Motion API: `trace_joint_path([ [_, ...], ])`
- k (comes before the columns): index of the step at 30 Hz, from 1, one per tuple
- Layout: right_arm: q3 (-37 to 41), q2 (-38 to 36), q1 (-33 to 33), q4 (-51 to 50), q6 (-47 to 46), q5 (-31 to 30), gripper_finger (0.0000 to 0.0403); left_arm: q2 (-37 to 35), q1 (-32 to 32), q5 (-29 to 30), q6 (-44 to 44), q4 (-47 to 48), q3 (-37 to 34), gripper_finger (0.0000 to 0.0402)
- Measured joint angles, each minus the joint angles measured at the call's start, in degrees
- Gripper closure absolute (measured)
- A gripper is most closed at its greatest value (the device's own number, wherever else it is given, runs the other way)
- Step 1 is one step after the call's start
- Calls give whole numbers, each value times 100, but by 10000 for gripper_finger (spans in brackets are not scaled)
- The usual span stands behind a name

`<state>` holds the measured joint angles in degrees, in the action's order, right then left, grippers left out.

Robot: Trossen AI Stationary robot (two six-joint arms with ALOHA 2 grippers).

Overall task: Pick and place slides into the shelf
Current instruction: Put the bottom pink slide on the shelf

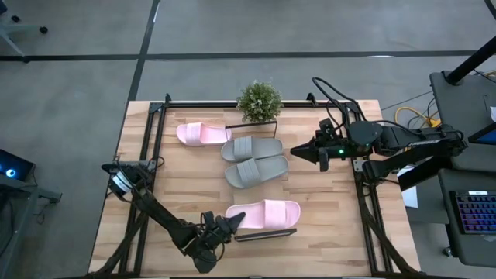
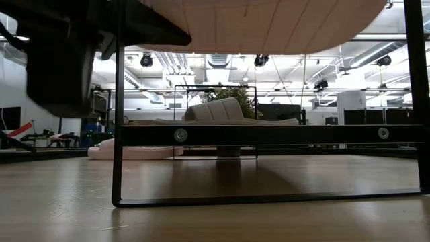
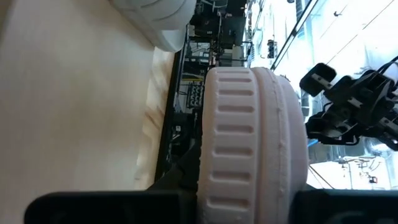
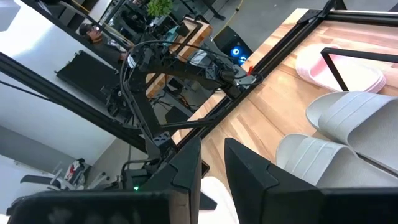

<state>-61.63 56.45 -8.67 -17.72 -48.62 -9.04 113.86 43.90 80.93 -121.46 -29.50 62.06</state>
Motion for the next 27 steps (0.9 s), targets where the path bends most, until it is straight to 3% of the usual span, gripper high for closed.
trace_joint_path([
  [22,0,0,-157,9,-154,0,339,11,34,-499,-584,687,-15,362],
  [27,0,2,-241,22,-243,22,339,11,22,-763,-617,1257,-13,362],
])
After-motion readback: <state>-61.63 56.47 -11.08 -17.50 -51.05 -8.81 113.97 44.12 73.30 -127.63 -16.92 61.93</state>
